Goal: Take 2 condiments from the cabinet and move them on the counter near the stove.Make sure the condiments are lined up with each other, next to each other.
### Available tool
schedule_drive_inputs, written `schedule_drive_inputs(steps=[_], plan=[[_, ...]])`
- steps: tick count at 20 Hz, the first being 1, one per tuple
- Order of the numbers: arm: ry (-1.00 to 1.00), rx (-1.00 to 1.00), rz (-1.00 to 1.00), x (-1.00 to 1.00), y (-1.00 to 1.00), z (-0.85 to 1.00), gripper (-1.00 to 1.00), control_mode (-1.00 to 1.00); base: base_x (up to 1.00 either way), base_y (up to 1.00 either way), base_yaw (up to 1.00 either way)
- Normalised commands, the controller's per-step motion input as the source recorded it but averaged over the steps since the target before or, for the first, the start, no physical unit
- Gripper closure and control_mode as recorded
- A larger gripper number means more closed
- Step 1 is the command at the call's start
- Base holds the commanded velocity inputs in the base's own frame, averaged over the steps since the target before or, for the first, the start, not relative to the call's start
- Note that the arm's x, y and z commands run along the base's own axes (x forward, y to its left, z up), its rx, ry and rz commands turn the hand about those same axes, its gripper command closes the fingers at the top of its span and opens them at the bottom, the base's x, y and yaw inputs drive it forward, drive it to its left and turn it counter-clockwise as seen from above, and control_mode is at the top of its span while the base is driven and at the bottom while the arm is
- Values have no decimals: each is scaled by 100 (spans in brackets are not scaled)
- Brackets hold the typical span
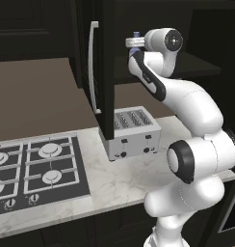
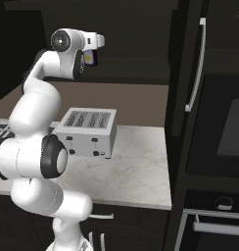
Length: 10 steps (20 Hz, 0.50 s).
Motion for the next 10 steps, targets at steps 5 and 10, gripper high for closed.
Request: schedule_drive_inputs(steps=[5,10], plan=[[0,0,0,3,3,0,-100,-100,0,0,0],[0,0,0,1,1,0,-100,-100,0,0,0]])
